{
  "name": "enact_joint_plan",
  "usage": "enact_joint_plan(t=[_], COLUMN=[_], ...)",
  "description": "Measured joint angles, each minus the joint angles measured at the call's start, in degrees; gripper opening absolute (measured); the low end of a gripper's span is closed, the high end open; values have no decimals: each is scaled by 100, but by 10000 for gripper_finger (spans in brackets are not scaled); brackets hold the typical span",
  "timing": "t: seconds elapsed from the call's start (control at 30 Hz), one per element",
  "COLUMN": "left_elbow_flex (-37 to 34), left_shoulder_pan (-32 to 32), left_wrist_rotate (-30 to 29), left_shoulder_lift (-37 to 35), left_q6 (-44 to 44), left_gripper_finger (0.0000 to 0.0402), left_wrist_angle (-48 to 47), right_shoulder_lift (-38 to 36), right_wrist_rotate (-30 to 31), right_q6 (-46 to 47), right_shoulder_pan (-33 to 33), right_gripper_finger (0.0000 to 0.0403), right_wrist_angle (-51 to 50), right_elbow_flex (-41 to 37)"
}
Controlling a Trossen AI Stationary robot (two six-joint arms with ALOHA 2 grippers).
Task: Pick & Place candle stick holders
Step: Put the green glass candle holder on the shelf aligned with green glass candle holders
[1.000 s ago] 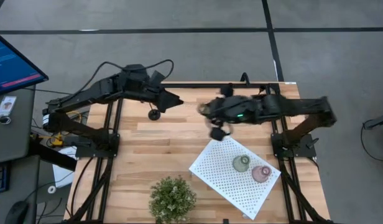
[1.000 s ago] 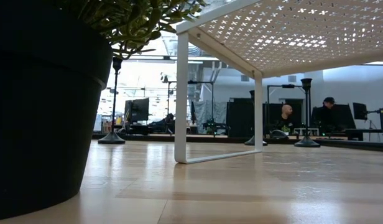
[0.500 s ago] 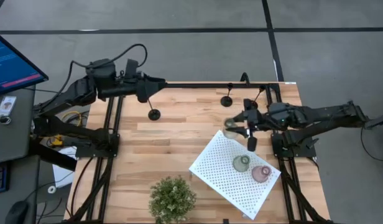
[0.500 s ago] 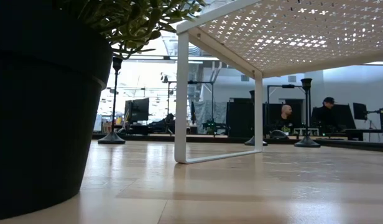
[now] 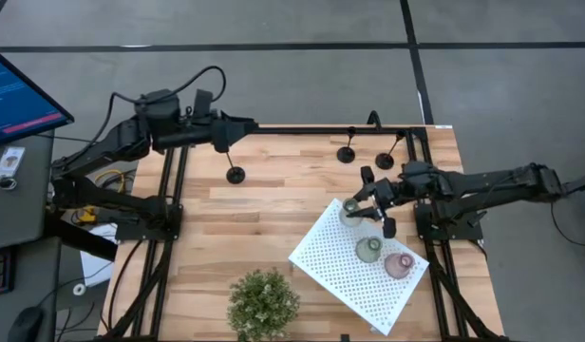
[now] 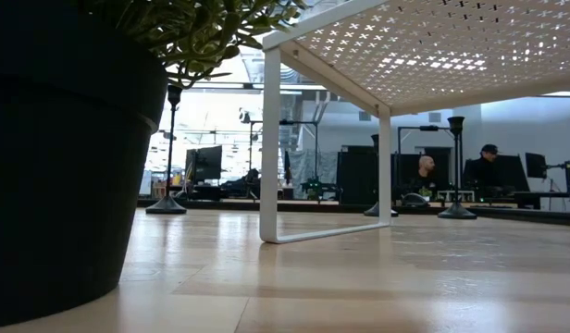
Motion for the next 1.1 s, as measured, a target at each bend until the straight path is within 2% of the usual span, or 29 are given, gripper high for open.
enact_joint_plan(t=[0.17,0.3,0.5,0.67,0.9,1.1], left_elbow_flex=[0,0,0,0,0,0], left_shoulder_pan=[0,0,1,0,0,0], left_wrist_rotate=[-13,-13,-13,-71,-218,-230], left_shoulder_lift=[6,6,6,6,6,6], left_q6=[-25,-46,-156,-156,-156,-154], left_gripper_finger=[225,225,225,225,225,225], left_wrist_angle=[4,16,21,23,21,21], right_shoulder_lift=[0,-9,0,255,926,1515], right_wrist_rotate=[-382,-1102,-2125,-2952,-3441,-3611], right_q6=[-252,-340,-311,-312,-381,-400], right_shoulder_pan=[-241,-582,-1319,-1676,-1748,-1749], right_gripper_finger=[110,110,110,110,110,110], right_wrist_angle=[444,1149,1207,1375,2121,2721], right_elbow_flex=[-263,-531,-638,-643,-640,-638])
